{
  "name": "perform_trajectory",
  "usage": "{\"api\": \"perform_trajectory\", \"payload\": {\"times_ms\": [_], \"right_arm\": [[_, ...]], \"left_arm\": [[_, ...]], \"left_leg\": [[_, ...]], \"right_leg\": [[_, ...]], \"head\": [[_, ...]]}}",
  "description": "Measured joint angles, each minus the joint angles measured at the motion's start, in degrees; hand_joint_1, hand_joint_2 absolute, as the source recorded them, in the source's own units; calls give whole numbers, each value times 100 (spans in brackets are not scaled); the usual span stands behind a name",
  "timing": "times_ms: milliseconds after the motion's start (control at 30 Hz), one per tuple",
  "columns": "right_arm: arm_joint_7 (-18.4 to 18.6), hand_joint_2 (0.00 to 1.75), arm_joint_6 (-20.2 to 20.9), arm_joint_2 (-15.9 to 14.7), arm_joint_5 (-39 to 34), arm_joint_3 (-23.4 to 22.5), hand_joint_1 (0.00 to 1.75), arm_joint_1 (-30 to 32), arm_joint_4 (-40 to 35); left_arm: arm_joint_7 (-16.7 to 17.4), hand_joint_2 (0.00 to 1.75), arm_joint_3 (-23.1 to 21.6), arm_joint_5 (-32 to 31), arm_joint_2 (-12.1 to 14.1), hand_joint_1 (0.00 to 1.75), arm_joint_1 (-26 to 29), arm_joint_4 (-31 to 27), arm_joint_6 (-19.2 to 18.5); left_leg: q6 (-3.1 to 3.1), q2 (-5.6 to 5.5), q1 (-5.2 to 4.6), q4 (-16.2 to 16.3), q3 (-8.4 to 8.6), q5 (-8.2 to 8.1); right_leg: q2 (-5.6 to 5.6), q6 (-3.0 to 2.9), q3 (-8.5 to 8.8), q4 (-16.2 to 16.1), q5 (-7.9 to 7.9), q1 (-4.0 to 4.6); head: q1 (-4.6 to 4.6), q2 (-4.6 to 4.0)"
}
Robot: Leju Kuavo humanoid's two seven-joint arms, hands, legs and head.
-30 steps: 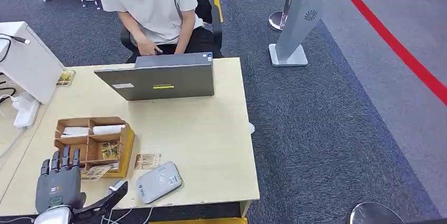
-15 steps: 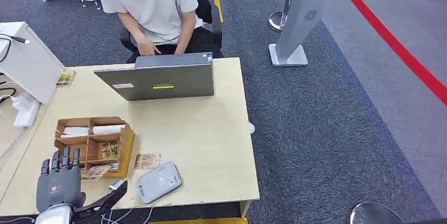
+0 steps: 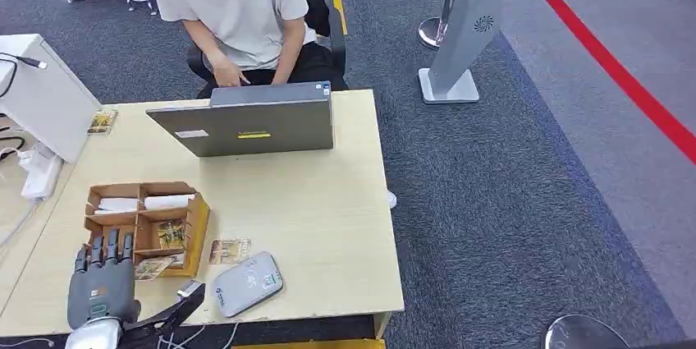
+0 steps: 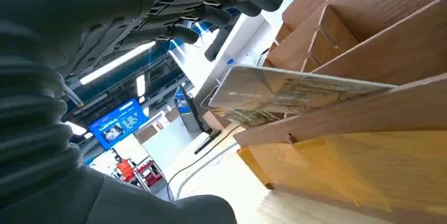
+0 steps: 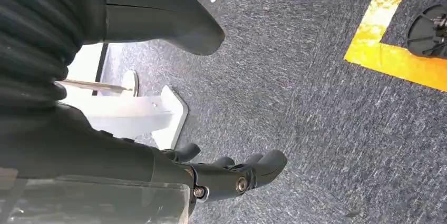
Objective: Pass the card to the sensor for recognition and then transmit it.
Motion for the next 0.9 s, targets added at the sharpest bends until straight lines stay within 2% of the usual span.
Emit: {"api": "perform_trajectory", "payload": {"times_ms": [900], "right_arm": [[-39, 175, 42, 0, 0, 70, 0, -22, 0]], "left_arm": [[-83, 175, -205, 0, -55, 0, -122, 157, -24]], "left_leg": [[0, 0, 0, 0, 0, 0]], "right_leg": [[0, 0, 0, 0, 0, 0]], "head": [[0, 0]]}}
